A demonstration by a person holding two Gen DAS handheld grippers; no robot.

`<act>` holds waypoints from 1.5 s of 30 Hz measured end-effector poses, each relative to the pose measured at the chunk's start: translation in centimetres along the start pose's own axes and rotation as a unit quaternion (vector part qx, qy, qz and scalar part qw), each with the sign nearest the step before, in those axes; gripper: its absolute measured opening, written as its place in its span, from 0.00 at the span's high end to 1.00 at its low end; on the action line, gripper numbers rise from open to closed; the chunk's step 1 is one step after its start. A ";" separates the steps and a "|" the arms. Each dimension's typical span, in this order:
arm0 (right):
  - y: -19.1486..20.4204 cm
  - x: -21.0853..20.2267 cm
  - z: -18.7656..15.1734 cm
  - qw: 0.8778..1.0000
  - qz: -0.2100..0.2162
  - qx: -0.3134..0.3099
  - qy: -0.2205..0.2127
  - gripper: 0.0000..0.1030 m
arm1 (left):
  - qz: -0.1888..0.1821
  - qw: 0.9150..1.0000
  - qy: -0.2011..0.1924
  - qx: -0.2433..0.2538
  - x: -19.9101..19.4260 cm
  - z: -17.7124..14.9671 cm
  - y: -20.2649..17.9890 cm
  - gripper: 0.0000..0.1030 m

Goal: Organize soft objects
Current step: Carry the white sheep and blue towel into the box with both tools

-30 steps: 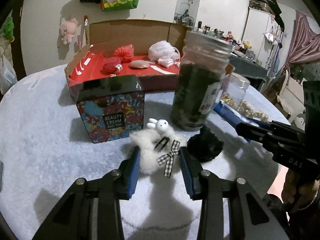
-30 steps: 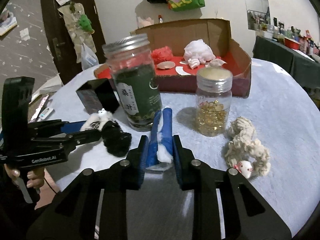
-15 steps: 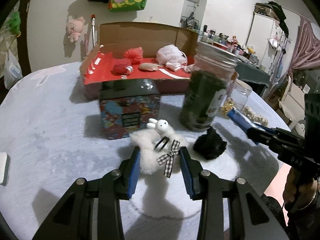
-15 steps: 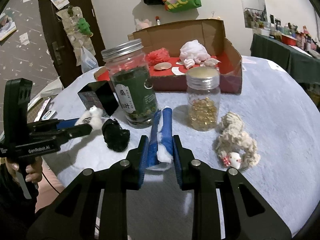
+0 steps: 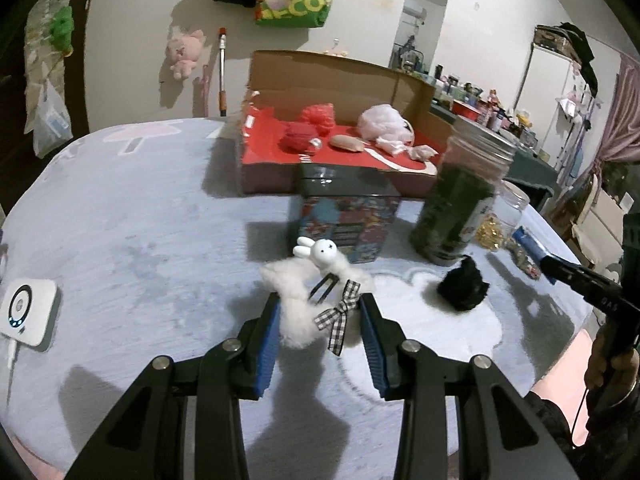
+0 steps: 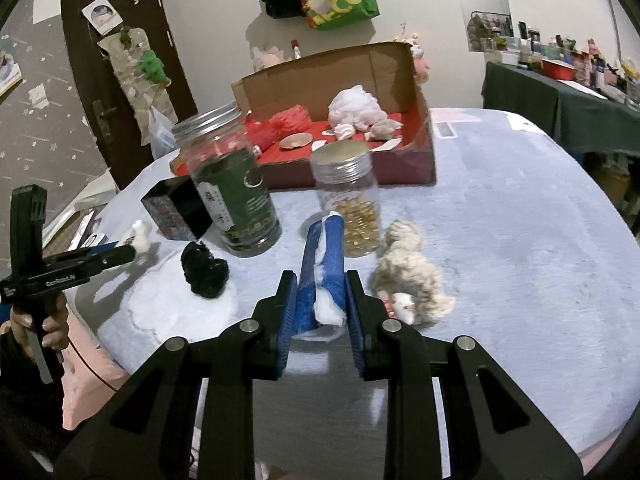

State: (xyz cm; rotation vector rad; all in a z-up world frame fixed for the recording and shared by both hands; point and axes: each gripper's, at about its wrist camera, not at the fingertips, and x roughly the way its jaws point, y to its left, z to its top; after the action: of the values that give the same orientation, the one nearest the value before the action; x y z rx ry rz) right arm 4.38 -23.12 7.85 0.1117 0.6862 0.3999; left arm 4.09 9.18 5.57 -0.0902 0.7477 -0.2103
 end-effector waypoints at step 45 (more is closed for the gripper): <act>-5.6 7.1 12.2 0.997 0.036 -0.052 0.048 0.78 | -0.056 0.995 0.024 0.075 6.6 13.2 3.5 0.61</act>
State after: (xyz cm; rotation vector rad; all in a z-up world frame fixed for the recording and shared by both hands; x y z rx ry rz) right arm 18.93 -25.10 11.80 0.0190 0.7553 0.5109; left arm 18.41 11.25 10.30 0.0160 0.7738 -0.3759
